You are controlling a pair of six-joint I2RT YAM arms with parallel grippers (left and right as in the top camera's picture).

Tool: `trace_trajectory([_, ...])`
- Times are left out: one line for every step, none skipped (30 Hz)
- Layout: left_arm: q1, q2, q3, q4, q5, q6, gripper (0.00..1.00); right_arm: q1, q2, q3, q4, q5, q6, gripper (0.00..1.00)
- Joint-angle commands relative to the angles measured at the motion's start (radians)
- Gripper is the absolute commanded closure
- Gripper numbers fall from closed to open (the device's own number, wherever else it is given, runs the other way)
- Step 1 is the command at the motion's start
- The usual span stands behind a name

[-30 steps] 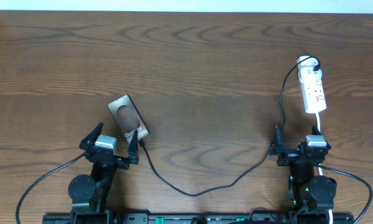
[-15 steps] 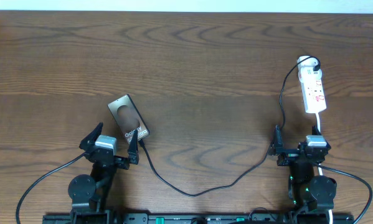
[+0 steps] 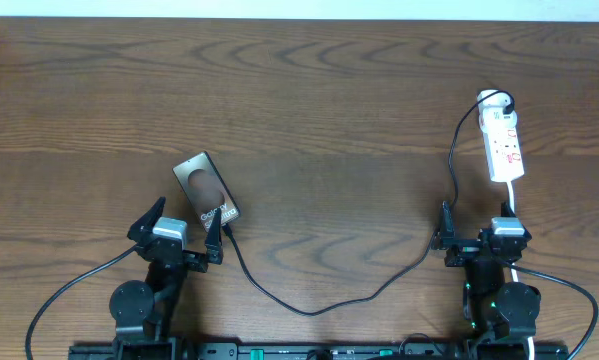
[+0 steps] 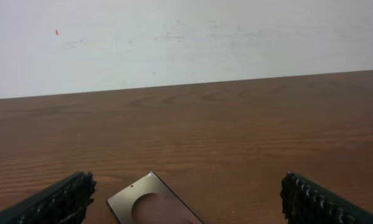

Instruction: Plug charger to phone and switch on socket

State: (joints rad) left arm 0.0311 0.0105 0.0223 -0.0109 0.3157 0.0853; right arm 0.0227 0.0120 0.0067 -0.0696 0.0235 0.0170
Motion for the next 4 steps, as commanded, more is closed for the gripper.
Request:
trace_trajectory([0.003,-0.006,-0.018,-0.034,0.009,0.0,0.02,-0.004,-0.007,-0.001,-0.005,-0.008,-0.011,0.01])
trace_trajectory([0.003,-0.006,-0.018,-0.034,0.009,0.0,0.02,-0.004,-0.007,-0.001,-0.005,-0.008,-0.011,0.01])
trace_trajectory([0.003,-0.006,-0.018,-0.034,0.009,0.0,0.02,-0.004,-0.007,-0.001,-0.005,-0.008,-0.011,0.01])
trace_trajectory([0.003,-0.006,-0.018,-0.034,0.009,0.0,0.02,-0.004,-0.007,-0.001,-0.005,-0.008,-0.011,0.01])
